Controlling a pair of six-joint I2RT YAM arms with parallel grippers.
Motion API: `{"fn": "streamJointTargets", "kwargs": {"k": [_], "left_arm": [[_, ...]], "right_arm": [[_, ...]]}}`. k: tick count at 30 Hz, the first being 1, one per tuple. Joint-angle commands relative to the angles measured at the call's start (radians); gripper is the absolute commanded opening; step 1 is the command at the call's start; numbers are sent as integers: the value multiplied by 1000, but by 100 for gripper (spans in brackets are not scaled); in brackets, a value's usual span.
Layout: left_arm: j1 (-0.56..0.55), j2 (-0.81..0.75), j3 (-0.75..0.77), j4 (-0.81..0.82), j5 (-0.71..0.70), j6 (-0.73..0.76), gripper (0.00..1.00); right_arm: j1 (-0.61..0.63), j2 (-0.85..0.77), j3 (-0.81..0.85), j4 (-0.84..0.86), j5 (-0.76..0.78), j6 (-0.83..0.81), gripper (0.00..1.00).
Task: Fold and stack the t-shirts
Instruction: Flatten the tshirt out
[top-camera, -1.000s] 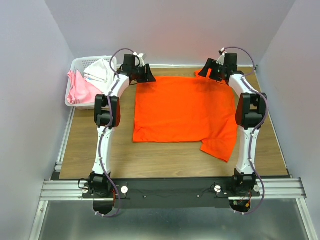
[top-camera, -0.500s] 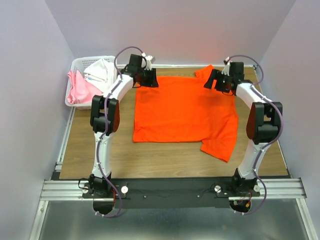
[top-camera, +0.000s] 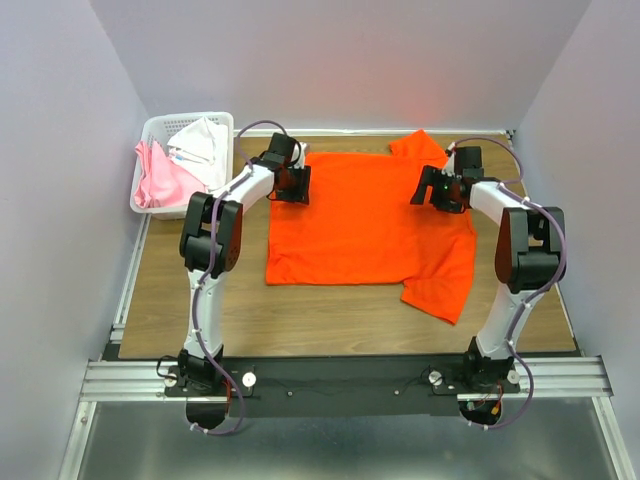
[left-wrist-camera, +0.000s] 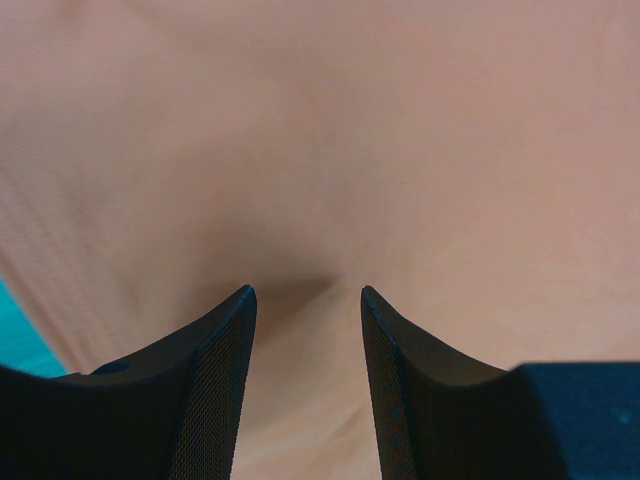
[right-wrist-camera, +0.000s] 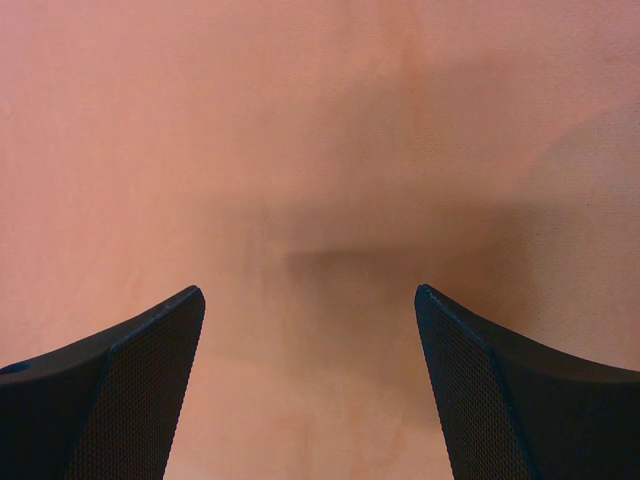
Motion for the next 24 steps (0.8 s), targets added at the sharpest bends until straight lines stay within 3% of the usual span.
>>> {"fn": "streamJointTargets", "kwargs": {"k": [1, 18, 24], "left_arm": [[3, -3, -5, -5, -82, -18, 54], [43, 192, 179, -53, -113, -63, 54], [51, 255, 309, -76, -97, -47, 54]], "right_arm": [[0, 53, 19, -21, 38, 8, 92], [0, 240, 208, -59, 41, 13, 91], [0, 284, 279, -90, 19, 30, 92]]}}
